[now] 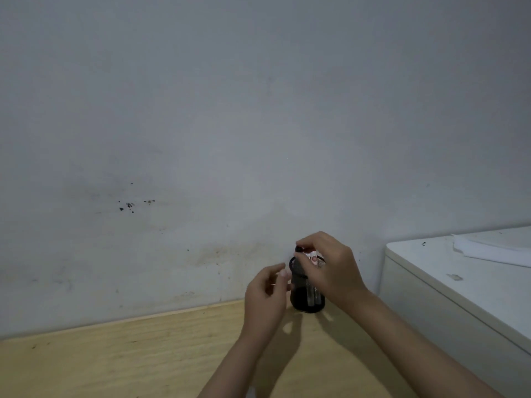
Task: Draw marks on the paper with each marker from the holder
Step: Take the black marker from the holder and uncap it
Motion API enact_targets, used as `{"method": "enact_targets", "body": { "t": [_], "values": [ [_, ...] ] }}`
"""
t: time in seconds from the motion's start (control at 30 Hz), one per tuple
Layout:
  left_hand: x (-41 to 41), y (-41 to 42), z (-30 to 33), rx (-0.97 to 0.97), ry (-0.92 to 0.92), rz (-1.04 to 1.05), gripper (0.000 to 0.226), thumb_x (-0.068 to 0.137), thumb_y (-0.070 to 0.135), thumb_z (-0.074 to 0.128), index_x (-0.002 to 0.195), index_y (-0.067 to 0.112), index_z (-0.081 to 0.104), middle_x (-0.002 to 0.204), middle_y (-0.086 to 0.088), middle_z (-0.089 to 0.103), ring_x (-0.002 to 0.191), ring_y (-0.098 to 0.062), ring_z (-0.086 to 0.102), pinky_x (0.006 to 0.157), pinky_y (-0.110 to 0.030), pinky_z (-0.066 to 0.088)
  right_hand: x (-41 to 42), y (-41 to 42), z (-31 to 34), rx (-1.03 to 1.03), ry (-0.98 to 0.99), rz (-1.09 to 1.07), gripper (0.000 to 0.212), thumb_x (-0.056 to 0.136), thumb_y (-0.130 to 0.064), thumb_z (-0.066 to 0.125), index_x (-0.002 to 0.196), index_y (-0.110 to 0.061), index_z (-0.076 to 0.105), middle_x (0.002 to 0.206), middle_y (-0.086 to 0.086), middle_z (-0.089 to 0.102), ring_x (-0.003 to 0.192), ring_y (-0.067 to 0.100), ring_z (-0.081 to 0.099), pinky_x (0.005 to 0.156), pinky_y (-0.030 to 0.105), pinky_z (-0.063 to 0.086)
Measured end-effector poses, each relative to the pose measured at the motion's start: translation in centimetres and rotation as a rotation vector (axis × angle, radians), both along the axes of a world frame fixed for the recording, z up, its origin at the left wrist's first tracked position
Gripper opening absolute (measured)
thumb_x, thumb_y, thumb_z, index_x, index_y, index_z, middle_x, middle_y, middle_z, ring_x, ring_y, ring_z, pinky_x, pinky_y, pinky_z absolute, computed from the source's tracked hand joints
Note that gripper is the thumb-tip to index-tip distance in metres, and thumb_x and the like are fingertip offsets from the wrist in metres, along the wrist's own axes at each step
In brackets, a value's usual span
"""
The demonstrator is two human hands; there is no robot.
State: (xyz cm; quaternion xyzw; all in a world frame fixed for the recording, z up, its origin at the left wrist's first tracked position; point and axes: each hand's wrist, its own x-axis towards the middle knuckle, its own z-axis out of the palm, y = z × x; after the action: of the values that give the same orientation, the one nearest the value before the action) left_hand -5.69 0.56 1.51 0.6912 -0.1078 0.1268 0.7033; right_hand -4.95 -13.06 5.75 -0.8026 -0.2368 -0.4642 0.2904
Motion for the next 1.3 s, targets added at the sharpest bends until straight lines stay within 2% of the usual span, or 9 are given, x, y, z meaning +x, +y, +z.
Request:
{"method": "enact_targets", "body": {
  "t": [0.1, 0.27, 0.37, 0.43, 0.57, 0.7, 0.93, 1.1, 1.3],
  "values": [
    [-3.9, 2.0, 1.9, -0.259, 0.106, -0.093, 0.022, 0.095, 0.021, 0.047, 0.101, 0.019, 0.068, 0.078, -0.004, 0.076, 0.070, -0.016, 0.072, 0.066, -0.024, 0.057, -4.9, 2.0, -0.6, -0.124, -0.127, 0.048, 0.007, 0.078, 0.000, 0.069, 0.085, -0.001, 0.069, 0.080, 0.009, 0.070, 0.077, 0.017, 0.062, 0.073, 0.025, 0.050],
    [-10.0, 5.7, 2.8, -0.402, 0.235, -0.162, 0.028, 0.092, 0.024, 0.050, 0.096, 0.005, 0.071, 0.083, -0.008, 0.075, 0.074, -0.016, 0.069, 0.071, -0.028, 0.057, -10.8, 5.0, -3.1, -0.195, -0.093, 0.176, 0.021, 0.077, 0.004, 0.068, 0.097, -0.002, 0.072, 0.099, 0.012, 0.073, 0.095, 0.018, 0.065, 0.088, 0.024, 0.051],
    [-12.9, 8.3, 2.5, -0.377, 0.213, -0.119, 0.020, 0.086, 0.013, 0.060, 0.099, 0.003, 0.071, 0.090, -0.015, 0.074, 0.082, -0.020, 0.069, 0.079, -0.032, 0.058, -13.6, 6.7, -3.8, -0.112, -0.049, 0.262, 0.033, 0.077, 0.006, 0.068, 0.109, -0.003, 0.068, 0.107, 0.009, 0.072, 0.104, 0.015, 0.066, 0.091, 0.023, 0.051],
    [-14.5, 10.0, 2.4, -0.342, 0.197, -0.093, 0.018, 0.082, 0.005, 0.064, 0.099, 0.002, 0.071, 0.089, -0.014, 0.074, 0.077, -0.018, 0.068, 0.077, -0.032, 0.058, -15.2, 8.0, -3.7, 0.098, 0.015, 0.250, 0.030, 0.081, -0.002, 0.066, 0.110, -0.006, 0.067, 0.104, 0.003, 0.072, 0.101, 0.006, 0.065, 0.088, 0.018, 0.051],
    [-17.0, 12.5, 2.2, -0.213, 0.168, -0.057, 0.014, 0.080, 0.000, 0.066, 0.093, 0.002, 0.066, 0.085, -0.011, 0.075, 0.069, -0.016, 0.066, 0.068, -0.028, 0.057, -16.8, 10.9, -2.6, 0.743, 0.513, 0.181, 0.029, 0.084, -0.018, 0.068, 0.111, -0.012, 0.062, 0.077, -0.002, 0.064, 0.070, 0.006, 0.061, 0.064, 0.021, 0.051],
    [-18.9, 13.8, 2.2, -0.037, 0.130, -0.045, 0.022, 0.079, 0.004, 0.069, 0.098, 0.008, 0.057, 0.081, -0.011, 0.075, 0.074, -0.017, 0.067, 0.070, -0.029, 0.055, -17.3, 13.2, -2.1, 0.900, 1.008, 0.376, 0.032, 0.084, -0.041, 0.063, 0.088, -0.009, 0.065, 0.057, -0.001, 0.053, 0.049, 0.012, 0.048, 0.047, 0.025, 0.041],
    [-20.5, 15.0, 1.7, 0.214, 0.000, 0.123, 0.015, 0.070, 0.008, 0.078, 0.083, 0.012, 0.072, 0.073, -0.006, 0.072, 0.064, -0.012, 0.060, 0.066, -0.027, 0.051, -18.4, 15.1, -2.0, 0.935, 0.860, 0.389, 0.030, 0.087, -0.030, 0.064, 0.068, -0.007, 0.058, 0.048, 0.001, 0.048, 0.039, 0.010, 0.040, 0.045, 0.026, 0.039],
    [-20.3, 15.1, 1.9, 0.199, -0.001, 0.102, 0.007, 0.075, 0.005, 0.073, 0.078, 0.011, 0.074, 0.066, -0.007, 0.073, 0.060, -0.014, 0.064, 0.064, -0.028, 0.054, -18.6, 15.0, -2.3, 0.897, 0.777, 0.424, 0.031, 0.089, -0.028, 0.062, 0.066, -0.009, 0.054, 0.042, -0.008, 0.049, 0.040, 0.011, 0.042, 0.047, 0.027, 0.040],
    [-18.8, 17.6, 0.5, 0.057, 0.163, 0.052, 0.013, 0.080, 0.001, 0.067, 0.077, 0.013, 0.073, 0.063, 0.001, 0.072, 0.062, -0.012, 0.064, 0.065, -0.023, 0.057, -16.6, 11.8, -1.8, 1.036, 0.682, 0.370, 0.032, 0.089, -0.028, 0.060, 0.065, -0.007, 0.055, 0.046, -0.005, 0.045, 0.037, 0.007, 0.040, 0.049, 0.027, 0.040]
  ]
}}
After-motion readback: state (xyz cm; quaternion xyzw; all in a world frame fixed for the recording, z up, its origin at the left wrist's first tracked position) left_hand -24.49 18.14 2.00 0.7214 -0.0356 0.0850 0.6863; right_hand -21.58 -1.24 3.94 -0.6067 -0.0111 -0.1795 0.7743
